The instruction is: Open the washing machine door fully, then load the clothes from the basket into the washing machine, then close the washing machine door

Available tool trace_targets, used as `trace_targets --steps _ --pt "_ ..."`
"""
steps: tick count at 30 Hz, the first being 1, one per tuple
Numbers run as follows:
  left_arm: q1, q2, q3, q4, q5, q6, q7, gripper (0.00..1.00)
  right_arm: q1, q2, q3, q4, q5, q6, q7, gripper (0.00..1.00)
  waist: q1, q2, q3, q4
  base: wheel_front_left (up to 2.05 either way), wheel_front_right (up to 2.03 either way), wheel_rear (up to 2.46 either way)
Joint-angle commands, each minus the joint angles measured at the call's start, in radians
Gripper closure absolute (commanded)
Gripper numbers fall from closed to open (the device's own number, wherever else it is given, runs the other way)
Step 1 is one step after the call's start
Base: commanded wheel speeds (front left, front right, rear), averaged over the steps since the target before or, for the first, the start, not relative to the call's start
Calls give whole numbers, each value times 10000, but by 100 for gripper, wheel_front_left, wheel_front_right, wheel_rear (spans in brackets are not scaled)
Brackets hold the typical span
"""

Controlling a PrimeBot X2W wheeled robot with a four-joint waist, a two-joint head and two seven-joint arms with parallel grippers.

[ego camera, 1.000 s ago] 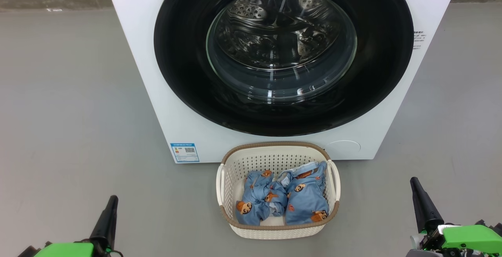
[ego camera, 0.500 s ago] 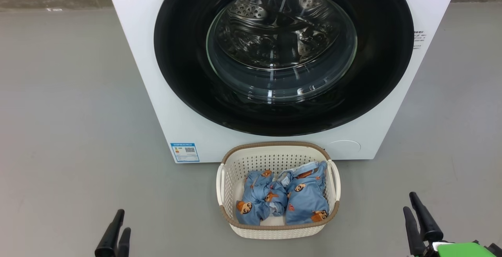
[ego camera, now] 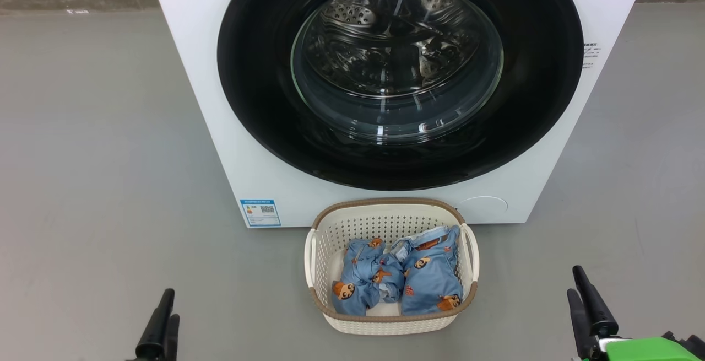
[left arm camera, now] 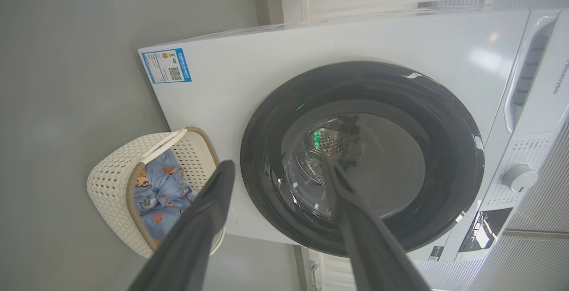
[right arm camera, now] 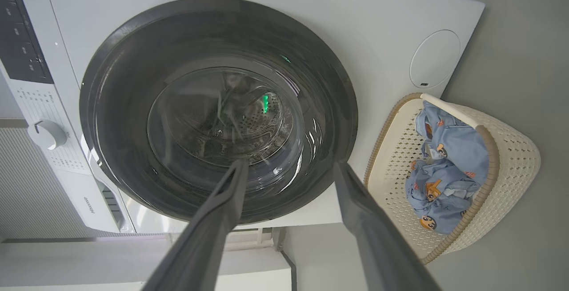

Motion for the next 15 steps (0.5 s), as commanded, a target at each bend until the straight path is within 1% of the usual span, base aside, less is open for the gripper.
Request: trace_targets --steps 1,15 --pt "-235 153 50 -332 227 -14 -82 0 -252 -130 80 -280 -283 2 -96 0 -1 0 3 1 0 0 0" --pt "-220 191 -97 -678 1976 -18 -524 0 -329 -266 368 -367 -2344 4 -534 0 -2 0 45 12 0 0 0"
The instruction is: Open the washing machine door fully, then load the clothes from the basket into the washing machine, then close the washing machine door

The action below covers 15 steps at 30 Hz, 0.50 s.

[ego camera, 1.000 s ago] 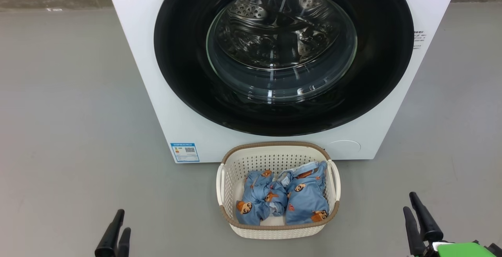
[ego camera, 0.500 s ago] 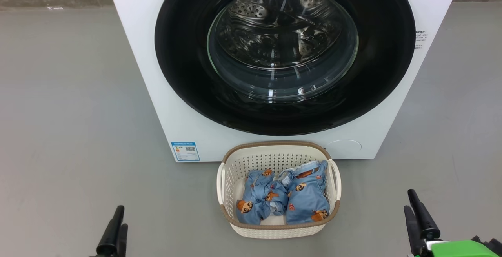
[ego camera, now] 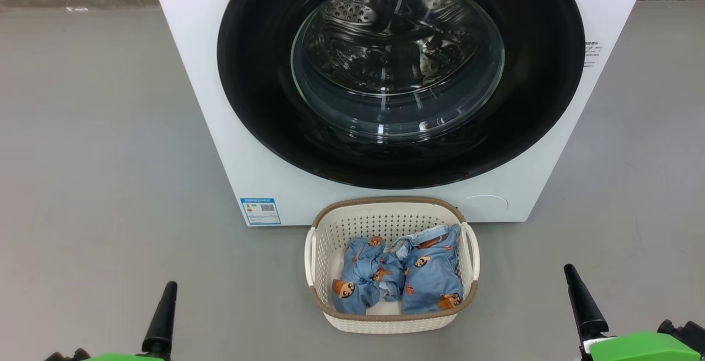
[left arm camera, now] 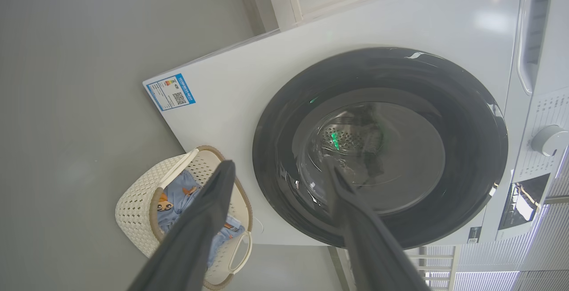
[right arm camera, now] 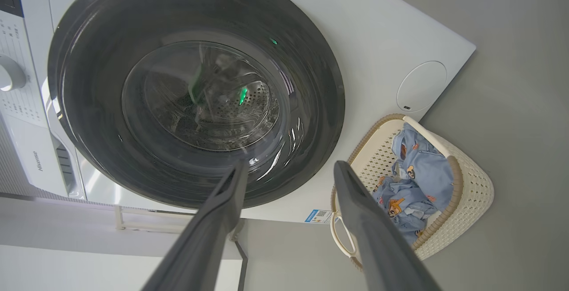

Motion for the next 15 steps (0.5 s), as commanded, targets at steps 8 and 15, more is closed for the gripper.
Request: trace_targets --steps 8,15 --pt "-193 181 49 -503 1225 -20 -320 0 -355 -210 192 -356 -1212 5 -318 0 -1 0 14 4 0 0 0" --pt "-150 196 -24 -643 2234 -22 -526 0 -371 -274 275 -426 -2062 6 -523 0 -1 0 17 -11 0 0 0"
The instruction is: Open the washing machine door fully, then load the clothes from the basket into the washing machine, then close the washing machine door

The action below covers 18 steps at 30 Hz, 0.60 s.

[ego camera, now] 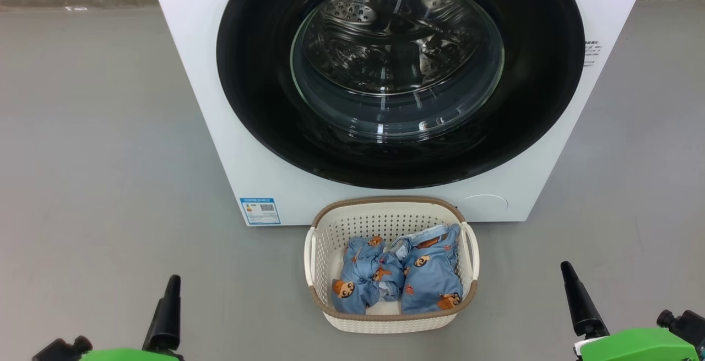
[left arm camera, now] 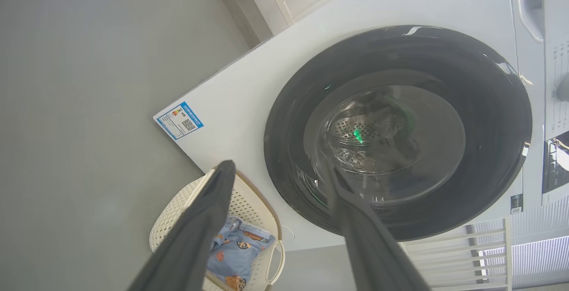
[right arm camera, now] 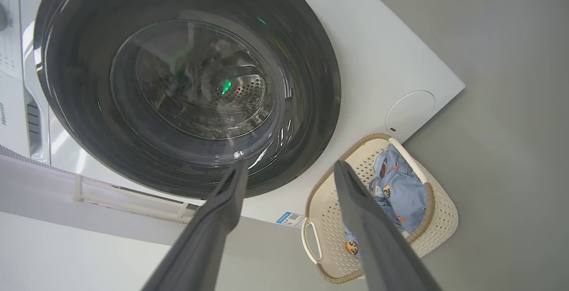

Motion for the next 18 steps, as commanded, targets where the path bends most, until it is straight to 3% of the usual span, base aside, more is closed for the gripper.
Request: trace_targets --steps 1,18 --pt "-147 183 96 -341 364 -23 -123 0 -364 -133 139 -319 -303 6 -132 0 -1 0 -2 -4 0 0 0" --pt "-58 208 -35 -645 2585 -27 -623 0 -324 -322 301 -492 -2472 8 -628 0 -1 0 30 -35 0 0 0"
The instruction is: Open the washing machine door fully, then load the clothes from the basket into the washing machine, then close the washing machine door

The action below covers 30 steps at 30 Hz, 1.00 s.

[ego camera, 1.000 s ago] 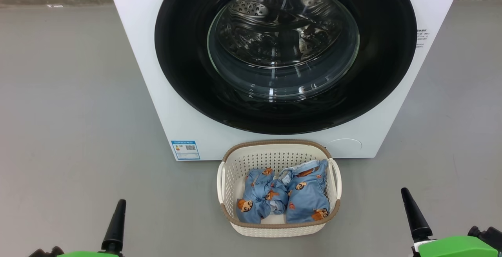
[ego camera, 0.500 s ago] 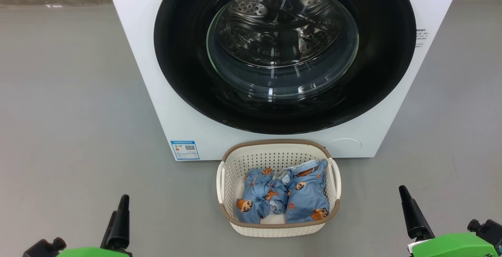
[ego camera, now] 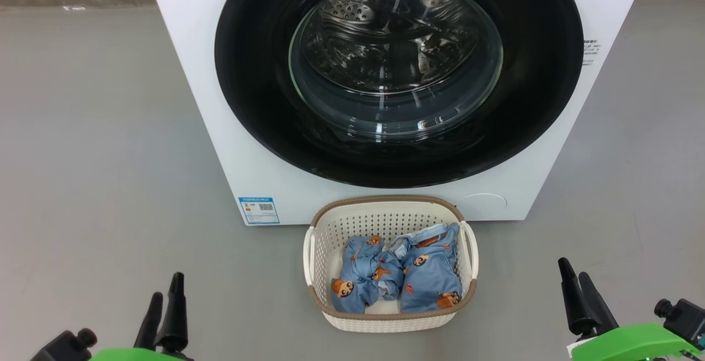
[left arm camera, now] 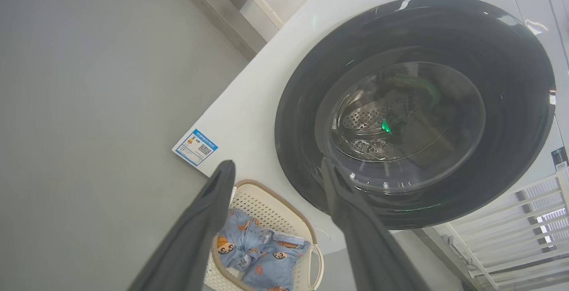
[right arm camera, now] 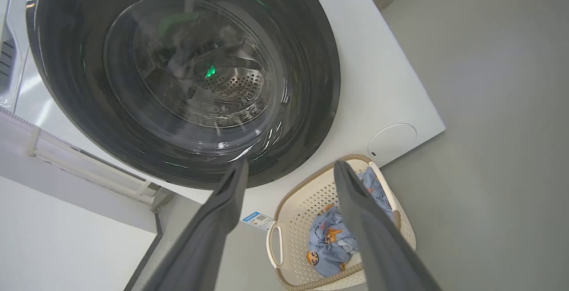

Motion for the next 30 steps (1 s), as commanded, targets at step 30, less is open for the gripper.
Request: trace_targets --steps 30 --pt "-189 264 8 -855 3904 -25 -1020 0 -364 -273 422 -694 -3862 12 -970 0 -1 0 228 -111 0 0 0"
